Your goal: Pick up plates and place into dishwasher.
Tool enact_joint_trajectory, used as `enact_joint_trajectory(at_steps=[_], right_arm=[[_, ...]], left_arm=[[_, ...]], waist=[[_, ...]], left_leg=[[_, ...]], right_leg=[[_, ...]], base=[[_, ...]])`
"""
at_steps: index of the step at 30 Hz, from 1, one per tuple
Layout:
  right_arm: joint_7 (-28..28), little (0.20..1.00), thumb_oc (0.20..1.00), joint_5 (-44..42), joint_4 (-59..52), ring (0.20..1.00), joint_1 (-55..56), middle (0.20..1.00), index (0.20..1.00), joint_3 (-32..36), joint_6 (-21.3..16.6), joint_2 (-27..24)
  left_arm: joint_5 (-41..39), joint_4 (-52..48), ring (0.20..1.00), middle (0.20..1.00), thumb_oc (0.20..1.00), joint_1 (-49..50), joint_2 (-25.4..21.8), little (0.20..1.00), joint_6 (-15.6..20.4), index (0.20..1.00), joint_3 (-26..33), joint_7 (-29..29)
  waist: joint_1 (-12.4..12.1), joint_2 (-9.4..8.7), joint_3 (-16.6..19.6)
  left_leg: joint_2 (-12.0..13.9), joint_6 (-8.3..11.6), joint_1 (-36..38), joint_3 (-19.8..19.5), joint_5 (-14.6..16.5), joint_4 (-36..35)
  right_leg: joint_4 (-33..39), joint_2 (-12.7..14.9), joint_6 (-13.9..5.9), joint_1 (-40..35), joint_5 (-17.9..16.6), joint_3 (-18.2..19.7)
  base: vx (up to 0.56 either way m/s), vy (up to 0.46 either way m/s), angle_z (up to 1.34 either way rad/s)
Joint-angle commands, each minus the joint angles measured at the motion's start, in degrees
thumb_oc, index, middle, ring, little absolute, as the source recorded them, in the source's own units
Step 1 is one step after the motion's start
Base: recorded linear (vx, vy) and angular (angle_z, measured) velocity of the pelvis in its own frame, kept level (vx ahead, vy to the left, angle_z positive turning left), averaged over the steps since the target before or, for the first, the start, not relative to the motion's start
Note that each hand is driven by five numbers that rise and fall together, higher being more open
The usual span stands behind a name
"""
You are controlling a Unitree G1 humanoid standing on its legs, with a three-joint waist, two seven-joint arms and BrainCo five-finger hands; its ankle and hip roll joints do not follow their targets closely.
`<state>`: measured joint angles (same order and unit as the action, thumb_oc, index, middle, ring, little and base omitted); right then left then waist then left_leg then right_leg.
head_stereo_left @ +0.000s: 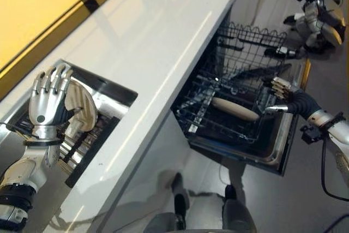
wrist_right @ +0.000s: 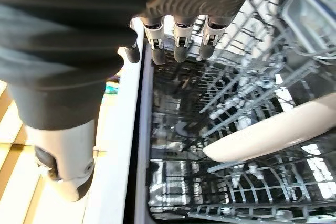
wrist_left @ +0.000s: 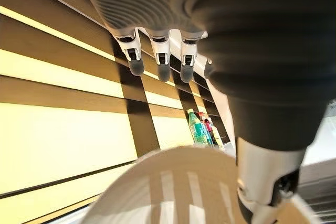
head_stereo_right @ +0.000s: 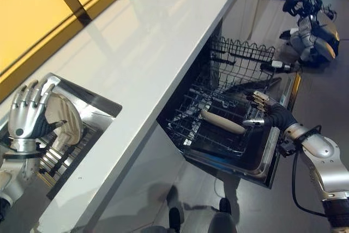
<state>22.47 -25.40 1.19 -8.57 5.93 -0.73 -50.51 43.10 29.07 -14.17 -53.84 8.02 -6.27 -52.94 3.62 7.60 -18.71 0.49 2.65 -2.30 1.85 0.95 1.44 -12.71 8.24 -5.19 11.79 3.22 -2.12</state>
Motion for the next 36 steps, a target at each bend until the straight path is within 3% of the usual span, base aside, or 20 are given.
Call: enact_joint_trajectory(at_steps=[1, 10, 15, 20, 23, 24, 25, 26, 27, 36], right_arm=[[-2.13, 1.000, 1.000, -1.74, -1.60, 1.000, -4.93, 1.000, 1.000, -1.04, -1.75, -0.55], [-4.52, 1.000, 1.000, -0.76, -1.67, 1.000, -8.83, 1.000, 1.000, -2.87, -2.78, 0.35], [-4.43, 1.000, 1.000, -0.12, -1.69, 1.000, -10.11, 1.000, 1.000, -2.70, -2.40, 0.08], [-3.18, 1.000, 1.000, -0.59, -1.60, 1.000, -9.66, 1.000, 1.000, -1.89, -2.57, -1.52], [-2.65, 1.000, 1.000, -0.36, -1.58, 1.000, -9.11, 1.000, 1.000, -1.09, -2.56, -1.75], [-2.53, 1.000, 1.000, -0.55, -1.73, 1.000, -8.92, 1.000, 1.000, -0.85, -2.37, -1.97], [-2.33, 1.000, 1.000, -0.67, -1.97, 1.000, -8.65, 1.000, 1.000, -0.55, -2.05, -2.19], [-2.18, 1.000, 1.000, -0.64, -2.07, 1.000, -8.54, 1.000, 1.000, -0.41, -1.82, -2.26], [-2.04, 1.000, 1.000, -0.66, -2.16, 1.000, -8.40, 1.000, 1.000, -0.28, -1.65, -2.44], [-1.20, 1.000, 1.000, -0.97, -2.22, 1.000, -8.10, 1.000, 1.000, 0.86, -0.19, -3.21]], left_arm=[[-1.32, 1.36, 1.000, 1.000, 1.000, -4.78, -3.22, 1.000, -1.99, 1.000, -0.73, -2.29], [0.61, 4.64, 1.000, 1.000, 1.000, -11.66, -6.71, 1.000, -5.89, 1.000, -3.02, -0.05], [2.60, 5.38, 1.000, 1.000, 1.000, -13.28, -8.57, 1.000, -3.20, 1.000, -5.98, 8.46], [-1.01, 3.45, 1.000, 1.000, 1.000, -12.17, -10.97, 1.000, -1.16, 1.000, -8.10, 17.39], [-2.68, 1.86, 1.000, 1.000, 1.000, -10.71, -11.51, 1.000, -0.30, 1.000, -7.82, 19.65], [-2.96, 1.32, 0.843, 0.843, 0.843, -9.91, -11.57, 0.843, -0.09, 0.843, -7.46, 19.77], [-2.77, 1.03, 0.470, 0.470, 0.470, -8.99, -11.53, 0.470, 0.50, 0.470, -6.83, 20.09], [-2.69, 1.00, 0.310, 0.310, 0.310, -8.26, -11.55, 0.310, 1.09, 0.310, -6.41, 19.85], [-2.74, 0.84, 0.200, 0.200, 0.200, -7.76, -11.65, 0.200, 1.67, 0.200, -6.06, 19.85], [-2.03, -0.38, 0.200, 0.200, 0.200, -4.62, -10.33, 0.200, 3.27, 0.200, -4.18, 17.31]], waist=[[-0.05, -3.95, -0.04], [-0.31, -4.81, -4.50], [-0.44, -4.05, -5.54], [-0.44, -2.72, -5.83], [-0.69, -2.14, -5.82], [-0.83, -2.01, -5.74], [-0.97, -1.84, -5.58], [-1.01, -1.72, -5.47], [-1.02, -1.56, -5.38], [-1.26, -0.61, -4.51]], left_leg=[[-1.31, -0.02, -5.45, -1.07, -1.25, 3.19], [-2.05, -1.02, -11.20, -0.26, -1.21, 6.07], [-2.41, -1.19, -12.71, -0.02, -1.29, 6.64], [-2.93, -1.40, -12.40, 0.13, -1.35, 6.30], [-3.20, -1.42, -12.10, -0.12, -1.36, 6.18], [-3.30, -1.43, -11.98, -0.19, -1.35, 6.13], [-3.37, -1.42, -11.80, -0.22, -1.34, 6.09], [-3.42, -1.42, -11.60, -0.26, -1.33, 6.08], [-3.47, -1.41, -11.43, -0.34, -1.31, 6.05], [-3.80, -1.28, -10.83, -0.64, -1.41, 5.81]], right_leg=[[2.18, 4.01, -2.72, -0.22, -3.27, 0.65], [1.56, 4.35, -2.90, 4.87, -5.24, 1.32], [1.32, 4.56, -2.85, 6.20, -5.52, 1.25], [1.55, 4.89, -2.74, 5.99, -5.44, 1.17], [1.69, 5.23, -2.73, 5.62, -5.38, 0.88], [1.74, 5.29, -2.70, 5.46, -5.33, 0.81], [1.74, 5.44, -2.70, 5.24, -5.21, 0.67], [1.69, 5.50, -2.64, 5.09, -5.14, 0.56], [1.68, 5.58, -2.62, 4.95, -5.08, 0.51], [1.57, 6.02, -2.39, 4.71, -4.77, 0.17]], base=[[-0.05, 0.041, -0.07], [-0.04, 0.025, -0.06], [-0.02, 0.059, 0.00], [0.02, 0.075, 0.00], [0.02, 0.035, 0.03], [0.03, 0.027, 0.04], [0.04, 0.032, 0.04], [0.04, 0.035, 0.04], [0.04, 0.036, 0.05], [0.01, 0.008, 0.01]])
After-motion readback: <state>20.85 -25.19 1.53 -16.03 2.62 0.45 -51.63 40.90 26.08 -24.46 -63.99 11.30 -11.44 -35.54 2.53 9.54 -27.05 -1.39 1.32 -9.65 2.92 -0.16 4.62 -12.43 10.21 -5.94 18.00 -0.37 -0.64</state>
